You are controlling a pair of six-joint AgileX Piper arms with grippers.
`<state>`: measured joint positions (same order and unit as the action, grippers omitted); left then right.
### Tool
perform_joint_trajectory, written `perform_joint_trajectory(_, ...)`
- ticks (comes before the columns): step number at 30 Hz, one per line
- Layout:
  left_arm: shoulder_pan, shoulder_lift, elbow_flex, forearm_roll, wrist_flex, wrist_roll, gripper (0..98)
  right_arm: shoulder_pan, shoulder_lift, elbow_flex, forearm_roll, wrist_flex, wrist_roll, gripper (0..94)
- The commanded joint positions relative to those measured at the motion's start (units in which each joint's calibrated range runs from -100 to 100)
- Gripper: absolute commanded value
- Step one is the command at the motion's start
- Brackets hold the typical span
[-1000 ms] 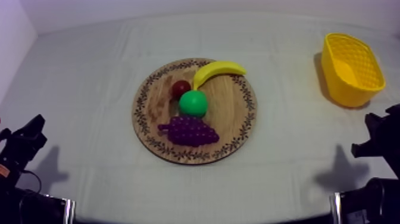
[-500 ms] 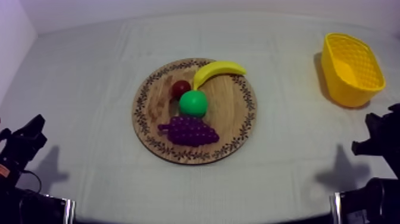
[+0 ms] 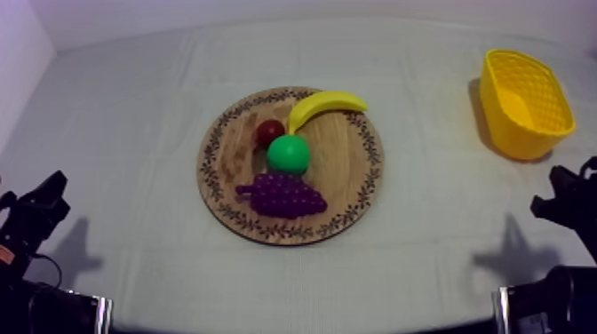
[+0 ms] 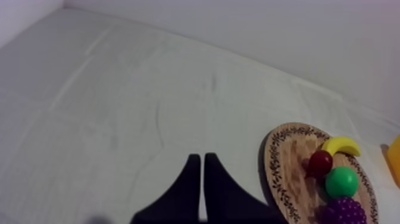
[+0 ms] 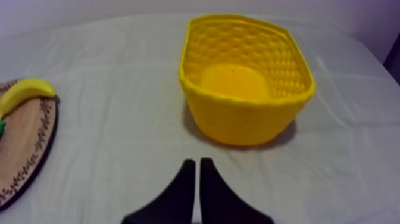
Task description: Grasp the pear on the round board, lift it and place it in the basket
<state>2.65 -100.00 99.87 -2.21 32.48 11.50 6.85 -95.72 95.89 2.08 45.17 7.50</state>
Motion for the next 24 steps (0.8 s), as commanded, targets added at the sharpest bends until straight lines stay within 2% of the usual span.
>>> perform_joint_trajectory(1,-0.01,0.0,0.02,-0.02,0.01,0.0,0.1,-0.4,0.21,-3.4,0.02,0.9,-0.2,0.5)
perform_joint_trajectory(9,-0.01,0.0,0.02,-0.02,0.01,0.0,0.1,-1.39,17.67,-26.29,-4.82,5.05,2.37,3.1)
perform_joint_trajectory(14,-0.01,0.0,0.02,-0.02,0.01,0.0,0.1,-4.78,29.44,-41.73,-6.58,9.38,4.58,8.6)
perform_joint_trajectory(20,-0.01,0.0,0.02,-0.02,0.01,0.0,0.1,-10.51,41.52,-54.25,-7.05,13.77,7.53,12.5)
perform_joint_trajectory(24,-0.01,0.0,0.02,-0.02,0.01,0.0,0.1,-16.37,49.18,-59.21,-5.79,16.04,6.96,11.7)
